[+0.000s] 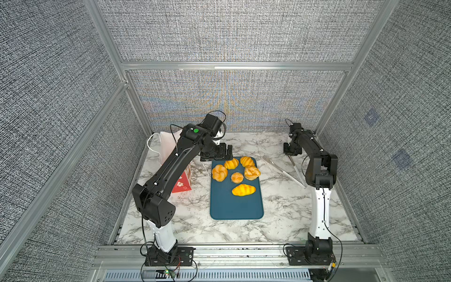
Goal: Pack bread into a paper bag
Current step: Pick up the clamp from the center of the board.
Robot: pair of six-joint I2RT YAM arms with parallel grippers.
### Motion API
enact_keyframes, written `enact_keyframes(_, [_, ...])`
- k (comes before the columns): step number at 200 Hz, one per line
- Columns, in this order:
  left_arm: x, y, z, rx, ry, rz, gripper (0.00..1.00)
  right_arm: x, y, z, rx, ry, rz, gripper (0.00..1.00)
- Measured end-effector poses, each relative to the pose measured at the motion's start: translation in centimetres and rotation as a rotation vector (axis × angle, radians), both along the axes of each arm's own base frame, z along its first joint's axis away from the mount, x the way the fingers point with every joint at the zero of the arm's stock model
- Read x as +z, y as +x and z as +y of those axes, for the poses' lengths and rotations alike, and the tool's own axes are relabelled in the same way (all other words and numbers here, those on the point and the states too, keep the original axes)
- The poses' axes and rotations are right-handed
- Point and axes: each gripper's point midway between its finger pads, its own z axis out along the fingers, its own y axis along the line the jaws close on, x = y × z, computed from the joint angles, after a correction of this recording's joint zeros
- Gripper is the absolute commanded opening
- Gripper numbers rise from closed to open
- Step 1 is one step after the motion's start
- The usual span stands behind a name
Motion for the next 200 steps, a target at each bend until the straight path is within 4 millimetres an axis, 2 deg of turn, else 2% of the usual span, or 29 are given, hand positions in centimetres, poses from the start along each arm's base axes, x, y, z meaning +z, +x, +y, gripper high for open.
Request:
enact_keyframes(29, [0.0, 0.0, 0.0, 0.001, 0.0, 0.0, 0.99, -0.1, 0.1, -0.2, -0.004, 0.004, -0.002, 0.13])
enact_keyframes(60, [0.0, 0.1, 0.1, 0.004, 0.001, 0.0, 0.99, -0.3, 0.2, -0.3, -0.015, 0.017, -0.001, 0.0])
enact_keyframes(87, [0.0, 0.2, 0.2, 0.007, 0.001, -0.001, 0.99, -0.3, 0.3, -0.4, -0.017, 0.028, -0.006, 0.0])
enact_keyframes(118, [1.1, 0.5, 0.1, 0.009, -0.017, -0.027, 0.99, -0.3, 0.3, -0.6, -0.02, 0.032, -0.008, 0.0])
enact_keyframes(141, [1.5, 0.8, 0.1, 0.014, -0.025, -0.038, 0.99, 0.0, -0.3, -1.0, -0.027, 0.031, -0.001, 0.0])
enact_keyframes(174, [2.4, 1.1, -0.2, 0.02, -0.048, -0.055, 0.99, 2.4, -1.4, -1.9, -0.045, 0.03, -0.023, 0.0])
enact_keyframes(200, [3.6, 1.2, -0.5, 0.029, -0.081, -0.073, 0.99, 4.9, -2.2, -1.3, -0.036, 0.051, -0.059, 0.0])
